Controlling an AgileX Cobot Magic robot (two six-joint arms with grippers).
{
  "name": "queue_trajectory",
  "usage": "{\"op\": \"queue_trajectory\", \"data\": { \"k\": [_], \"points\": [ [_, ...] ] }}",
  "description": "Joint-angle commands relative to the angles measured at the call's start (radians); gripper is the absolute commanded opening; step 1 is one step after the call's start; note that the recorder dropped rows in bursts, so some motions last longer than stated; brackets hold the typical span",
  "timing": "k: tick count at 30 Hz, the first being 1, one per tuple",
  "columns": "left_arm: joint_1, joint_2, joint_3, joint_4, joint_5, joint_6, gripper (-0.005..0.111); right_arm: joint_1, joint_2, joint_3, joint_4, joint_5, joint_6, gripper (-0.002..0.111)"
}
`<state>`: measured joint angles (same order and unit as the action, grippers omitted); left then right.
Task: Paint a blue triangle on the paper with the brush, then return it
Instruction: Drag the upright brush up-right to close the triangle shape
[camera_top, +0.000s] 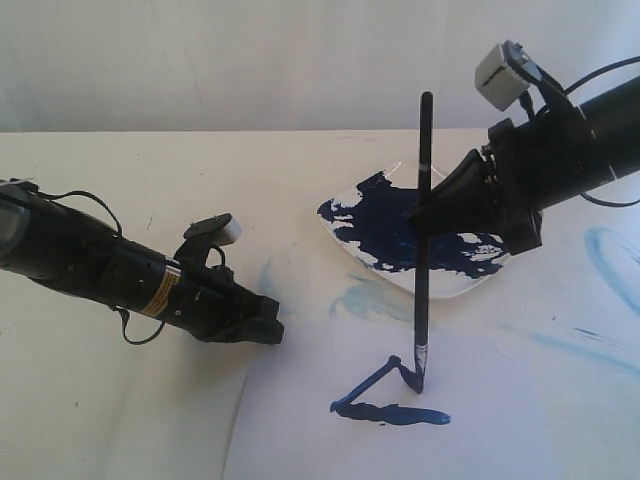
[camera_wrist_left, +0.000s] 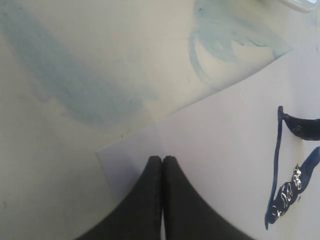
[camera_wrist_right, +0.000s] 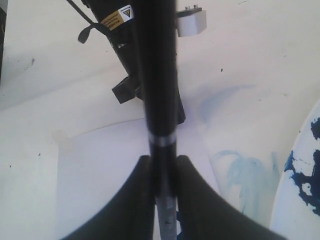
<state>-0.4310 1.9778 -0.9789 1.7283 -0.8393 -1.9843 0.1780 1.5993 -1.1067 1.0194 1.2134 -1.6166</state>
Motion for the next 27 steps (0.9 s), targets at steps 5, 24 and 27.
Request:
{"op": "queue_trajectory", "data": {
  "k": [5,24,27],
  "points": [
    [-0.004,0.001,0.001,0.016,0.021,0.003,0.000,0.000,-0.005,0.003,-0.035,0.008,0.057,0.000],
    [-0.004,0.001,0.001,0.016,0.021,0.003,0.000,0.000,-0.060,0.003,-0.083,0.008,0.135,0.000],
    [-0.004,0.001,0.001,0.016,0.021,0.003,0.000,0.000,-0.066,0.003,-0.099,0.008,0.154,0.000]
  ]
}}
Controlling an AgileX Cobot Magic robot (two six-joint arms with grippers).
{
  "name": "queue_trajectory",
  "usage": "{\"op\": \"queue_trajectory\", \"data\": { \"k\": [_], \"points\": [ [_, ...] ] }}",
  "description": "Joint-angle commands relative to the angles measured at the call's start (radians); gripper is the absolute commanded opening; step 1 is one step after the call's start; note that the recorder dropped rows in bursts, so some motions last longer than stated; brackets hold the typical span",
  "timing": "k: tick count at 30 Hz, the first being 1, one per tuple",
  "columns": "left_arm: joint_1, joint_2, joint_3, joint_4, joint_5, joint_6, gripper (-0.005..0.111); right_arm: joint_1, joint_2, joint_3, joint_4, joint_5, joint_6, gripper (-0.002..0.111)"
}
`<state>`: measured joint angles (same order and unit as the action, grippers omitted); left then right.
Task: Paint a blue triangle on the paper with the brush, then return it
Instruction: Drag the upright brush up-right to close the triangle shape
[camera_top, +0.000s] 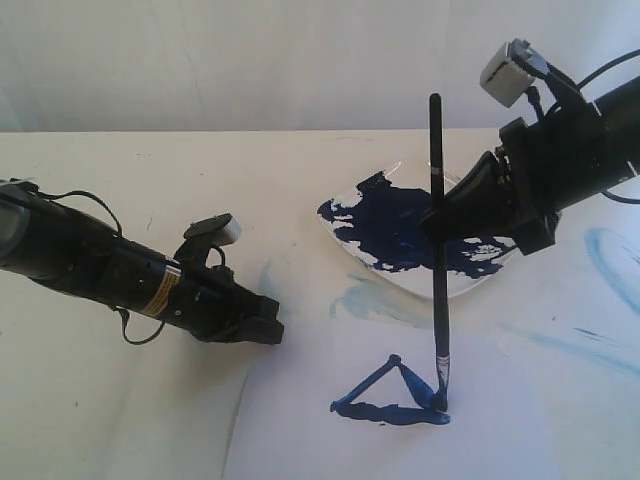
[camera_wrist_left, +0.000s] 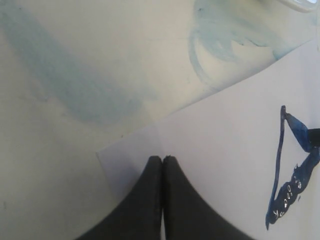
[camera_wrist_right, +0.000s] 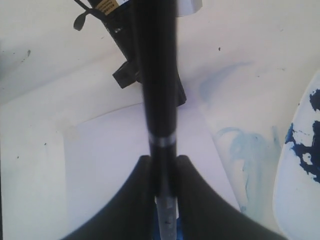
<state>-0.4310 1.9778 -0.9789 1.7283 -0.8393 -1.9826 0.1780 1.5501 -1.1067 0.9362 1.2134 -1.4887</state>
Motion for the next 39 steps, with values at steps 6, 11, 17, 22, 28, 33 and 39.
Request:
{"op": "queue_trajectory", "data": {
  "k": [6,11,17,22,28,33,39],
  "points": [
    [-0.004,0.001,0.001,0.016,0.021,0.002,0.000,0.000,-0.017,0.003,-0.032,0.008,0.056,0.000],
    [-0.004,0.001,0.001,0.016,0.021,0.002,0.000,0.000,-0.017,0.003,-0.035,0.008,0.062,0.000],
    [-0.004,0.001,0.001,0.016,0.021,0.002,0.000,0.000,-0.017,0.003,-0.036,0.008,0.080,0.000],
    [-0.004,0.001,0.001,0.016,0.021,0.002,0.000,0.000,-0.017,0.003,-0.036,0.008,0.089,0.000],
    [-0.004,0.001,0.001,0.016,0.021,0.002,0.000,0.000,-0.017,0.003,-0.016,0.008,0.078,0.000],
    [-0.004,0.001,0.001,0.016,0.021,0.002,0.000,0.000,-0.017,0.003,0.016,0.008,0.029,0.000],
    [-0.004,0.001,0.001,0.016,0.021,0.002,0.000,0.000,0.002,0.003,0.047,0.008,0.002,0.000]
  ]
}}
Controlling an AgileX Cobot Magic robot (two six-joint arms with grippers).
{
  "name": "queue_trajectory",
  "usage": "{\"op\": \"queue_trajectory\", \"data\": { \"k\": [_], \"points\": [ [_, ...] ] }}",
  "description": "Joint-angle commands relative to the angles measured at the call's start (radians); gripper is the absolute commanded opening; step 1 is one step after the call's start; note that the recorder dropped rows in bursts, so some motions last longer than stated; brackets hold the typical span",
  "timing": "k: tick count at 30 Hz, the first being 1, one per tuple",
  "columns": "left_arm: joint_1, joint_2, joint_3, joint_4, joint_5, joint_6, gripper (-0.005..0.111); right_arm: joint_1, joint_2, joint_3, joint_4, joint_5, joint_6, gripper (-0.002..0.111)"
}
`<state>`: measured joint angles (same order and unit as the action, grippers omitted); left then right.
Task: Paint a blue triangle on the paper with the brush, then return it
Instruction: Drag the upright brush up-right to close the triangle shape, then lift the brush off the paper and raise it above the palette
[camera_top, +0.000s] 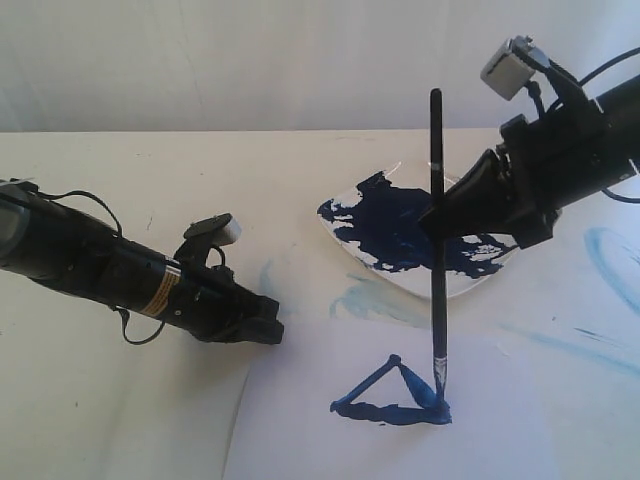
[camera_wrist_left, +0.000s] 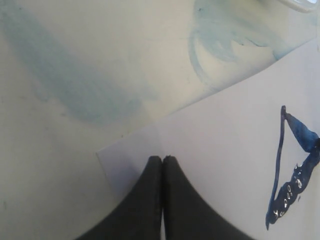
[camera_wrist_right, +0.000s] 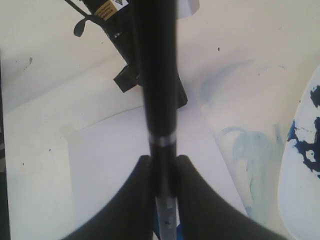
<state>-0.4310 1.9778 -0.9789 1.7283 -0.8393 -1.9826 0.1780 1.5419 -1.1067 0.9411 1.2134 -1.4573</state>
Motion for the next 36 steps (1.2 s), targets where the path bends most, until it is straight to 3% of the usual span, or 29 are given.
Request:
{"op": "queue_trajectory", "data": {
  "k": [1,10,16,19,24,29,36],
  "points": [
    [-0.004,0.001,0.001,0.016,0.021,0.002,0.000,0.000,0.012,0.003,0.045,0.008,-0.035,0.000],
    [-0.004,0.001,0.001,0.016,0.021,0.002,0.000,0.000,0.010,0.001,0.088,0.008,-0.061,0.000],
    [-0.004,0.001,0.001,0.016,0.019,0.002,0.000,0.000,-0.127,-0.051,0.067,0.008,-0.026,0.000],
    [-0.004,0.001,0.001,0.016,0.019,0.002,0.000,0.000,-0.249,-0.069,0.074,-0.346,0.152,0.000],
    [-0.004,0.001,0.001,0.016,0.019,0.002,0.000,-0.019,-0.291,-0.069,0.072,-0.696,0.439,0.000],
    [-0.004,0.001,0.001,0.016,0.019,0.002,0.000,-0.103,-0.256,-0.067,0.072,-0.832,0.705,0.000],
    [-0.004,0.001,0.001,0.016,0.019,0.002,0.000,-0.181,-0.131,-0.067,0.072,-0.873,1.089,0.000]
  ]
}}
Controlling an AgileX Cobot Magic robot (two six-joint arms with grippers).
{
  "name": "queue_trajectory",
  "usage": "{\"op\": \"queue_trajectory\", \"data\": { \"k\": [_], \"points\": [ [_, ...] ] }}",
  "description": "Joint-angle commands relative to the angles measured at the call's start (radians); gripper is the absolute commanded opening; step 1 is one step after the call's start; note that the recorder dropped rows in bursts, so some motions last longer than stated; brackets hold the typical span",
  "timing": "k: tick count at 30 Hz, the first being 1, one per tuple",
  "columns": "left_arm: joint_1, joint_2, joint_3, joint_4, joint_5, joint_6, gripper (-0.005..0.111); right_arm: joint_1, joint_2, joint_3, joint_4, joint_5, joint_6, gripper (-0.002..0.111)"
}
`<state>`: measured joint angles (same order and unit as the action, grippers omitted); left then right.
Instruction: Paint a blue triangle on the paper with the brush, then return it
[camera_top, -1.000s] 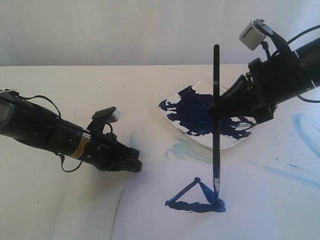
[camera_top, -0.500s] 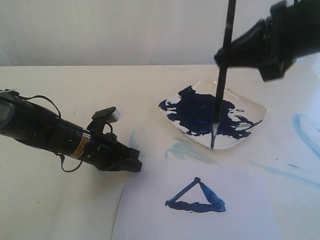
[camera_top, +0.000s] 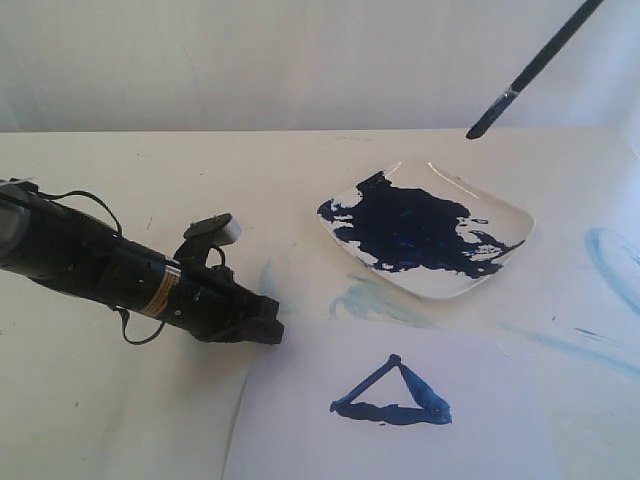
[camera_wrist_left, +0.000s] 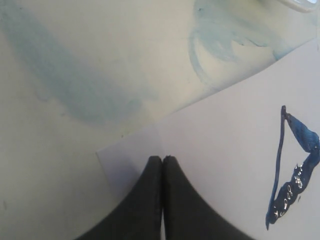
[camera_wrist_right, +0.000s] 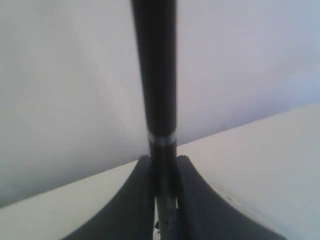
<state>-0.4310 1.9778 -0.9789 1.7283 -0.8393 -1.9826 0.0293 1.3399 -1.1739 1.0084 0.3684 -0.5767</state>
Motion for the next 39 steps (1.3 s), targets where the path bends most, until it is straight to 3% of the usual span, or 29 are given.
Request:
{"op": "queue_trajectory", "data": {
  "k": [1,11,21,26,33,39],
  "points": [
    [-0.004,0.001,0.001,0.016,0.019,0.002,0.000,-0.033,0.095,0.000,0.005,-0.036,0.244,0.000],
    [-0.004,0.001,0.001,0.016,0.019,0.002,0.000,-0.030,0.250,0.073,0.031,-0.146,0.553,0.000],
    [-0.004,0.001,0.001,0.016,0.019,0.002,0.000,0.013,0.221,0.256,0.160,-0.255,0.552,0.000],
    [-0.004,0.001,0.001,0.016,0.019,0.002,0.000,0.089,0.223,0.268,0.170,-0.368,0.556,0.000],
    [-0.004,0.001,0.001,0.016,0.019,0.002,0.000,0.140,0.226,0.268,0.170,-0.491,0.725,0.000],
    [-0.004,0.001,0.001,0.016,0.020,0.002,0.000,0.141,0.268,0.268,0.162,-0.454,0.738,0.000]
  ]
}}
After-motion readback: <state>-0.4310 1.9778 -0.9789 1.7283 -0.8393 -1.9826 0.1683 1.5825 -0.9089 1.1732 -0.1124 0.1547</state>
